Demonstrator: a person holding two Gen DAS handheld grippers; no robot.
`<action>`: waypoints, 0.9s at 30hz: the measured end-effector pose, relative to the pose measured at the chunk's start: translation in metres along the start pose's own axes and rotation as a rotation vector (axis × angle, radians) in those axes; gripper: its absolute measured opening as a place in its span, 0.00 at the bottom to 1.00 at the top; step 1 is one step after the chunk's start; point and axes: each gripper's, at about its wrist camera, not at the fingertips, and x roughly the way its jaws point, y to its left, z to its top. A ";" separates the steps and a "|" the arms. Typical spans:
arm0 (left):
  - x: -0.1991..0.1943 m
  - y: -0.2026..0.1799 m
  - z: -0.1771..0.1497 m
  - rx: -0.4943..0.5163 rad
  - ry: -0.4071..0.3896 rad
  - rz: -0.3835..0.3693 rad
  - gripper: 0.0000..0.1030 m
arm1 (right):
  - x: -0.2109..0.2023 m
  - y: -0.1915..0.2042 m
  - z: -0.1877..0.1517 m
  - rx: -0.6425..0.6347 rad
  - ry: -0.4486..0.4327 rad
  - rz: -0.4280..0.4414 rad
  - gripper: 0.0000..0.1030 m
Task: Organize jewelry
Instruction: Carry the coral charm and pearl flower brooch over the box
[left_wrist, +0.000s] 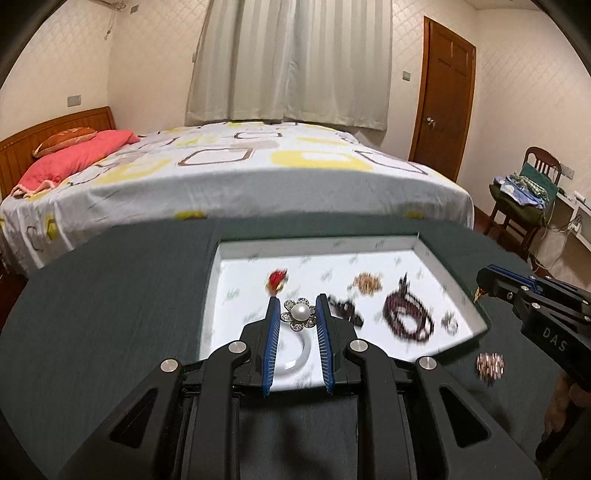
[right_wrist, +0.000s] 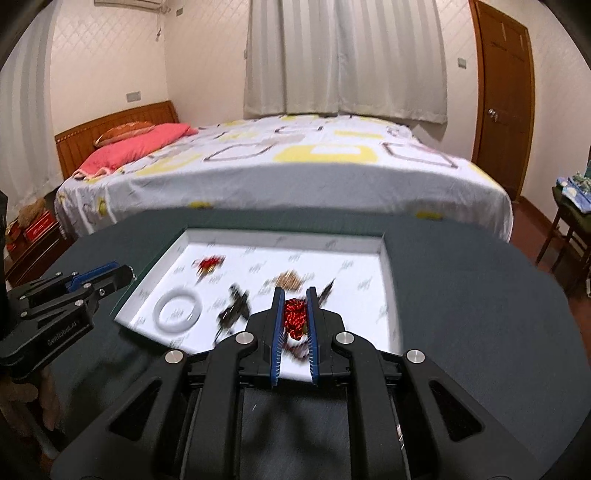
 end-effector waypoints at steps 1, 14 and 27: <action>0.005 -0.001 0.004 -0.004 0.000 -0.004 0.20 | 0.003 -0.003 0.005 0.000 -0.009 -0.006 0.12; 0.078 -0.004 0.031 -0.033 0.029 0.018 0.20 | 0.063 -0.029 0.030 0.004 -0.028 -0.051 0.12; 0.121 -0.010 0.034 -0.007 0.116 0.053 0.20 | 0.118 -0.047 0.021 0.024 0.071 -0.097 0.12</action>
